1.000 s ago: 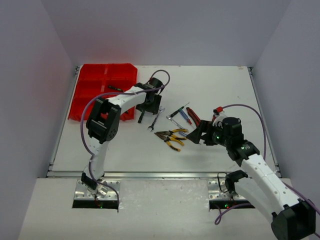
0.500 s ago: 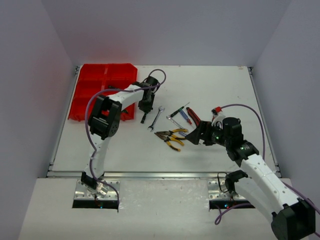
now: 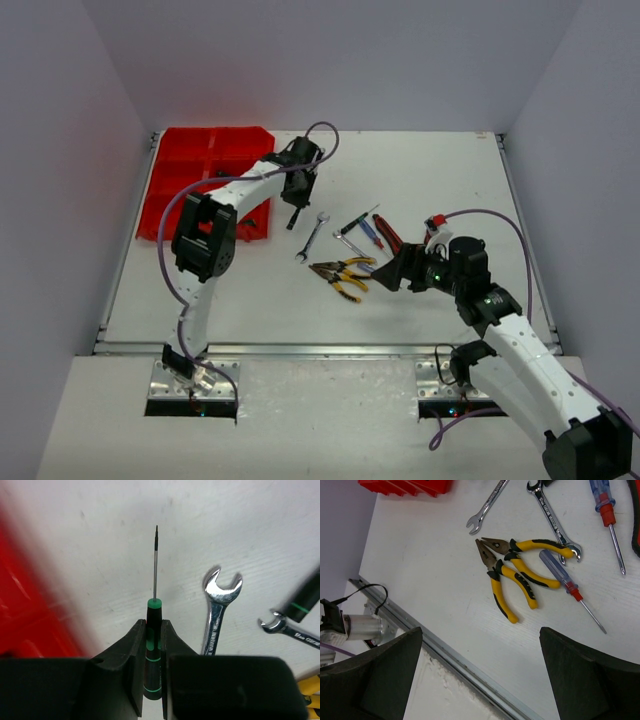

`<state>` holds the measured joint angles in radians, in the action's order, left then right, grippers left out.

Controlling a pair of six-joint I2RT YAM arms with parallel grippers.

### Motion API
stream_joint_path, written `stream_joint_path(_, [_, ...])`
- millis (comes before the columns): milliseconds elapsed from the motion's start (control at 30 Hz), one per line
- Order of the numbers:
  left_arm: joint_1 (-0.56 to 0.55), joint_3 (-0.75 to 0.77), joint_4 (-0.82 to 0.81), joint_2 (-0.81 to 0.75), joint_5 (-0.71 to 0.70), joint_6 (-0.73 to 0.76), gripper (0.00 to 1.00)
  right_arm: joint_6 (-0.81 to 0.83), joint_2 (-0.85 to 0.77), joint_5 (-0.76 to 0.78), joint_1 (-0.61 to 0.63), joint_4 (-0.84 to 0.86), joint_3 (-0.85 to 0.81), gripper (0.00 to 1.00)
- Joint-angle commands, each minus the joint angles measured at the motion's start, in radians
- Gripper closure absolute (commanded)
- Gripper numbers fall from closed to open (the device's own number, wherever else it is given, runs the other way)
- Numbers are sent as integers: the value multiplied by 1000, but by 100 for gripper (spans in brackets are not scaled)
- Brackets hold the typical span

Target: Sort the tools into containers

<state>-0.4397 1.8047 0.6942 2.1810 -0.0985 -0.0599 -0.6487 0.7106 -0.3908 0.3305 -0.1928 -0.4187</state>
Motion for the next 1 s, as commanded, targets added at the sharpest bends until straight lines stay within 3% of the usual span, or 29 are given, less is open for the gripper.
stream_joint_path(0, [1, 76, -206, -171, -40, 274, 100, 20, -7, 0, 1, 26, -25, 1])
stream_joint_path(100, [37, 35, -320, -219, 44, 497, 100, 32, 13, -20, 1, 27, -39, 1])
stream_joint_path(200, [129, -2, -459, -239, 127, 584, 100, 57, 30, -29, 1, -14, -68, 1])
stream_joint_path(233, [157, 6, -463, -234, 270, 625, 100, 67, 32, -28, -1, -21, -72, 1])
stream_joint_path(333, [235, 11, -494, -208, 323, 733, 100, 71, 8, -24, 0, -31, -76, 1])
stream_joint_path(600, [372, -141, -599, -187, 481, 858, 100, 68, -34, -65, 0, -38, -69, 1])
stream_joint_path(767, [438, -241, -656, -214, 590, 809, 100, 76, -43, -68, 1, -46, -68, 1])
stream_joint_path(967, [475, -370, -760, -267, 617, 765, 97, 65, -25, -73, 1, -25, -72, 1])
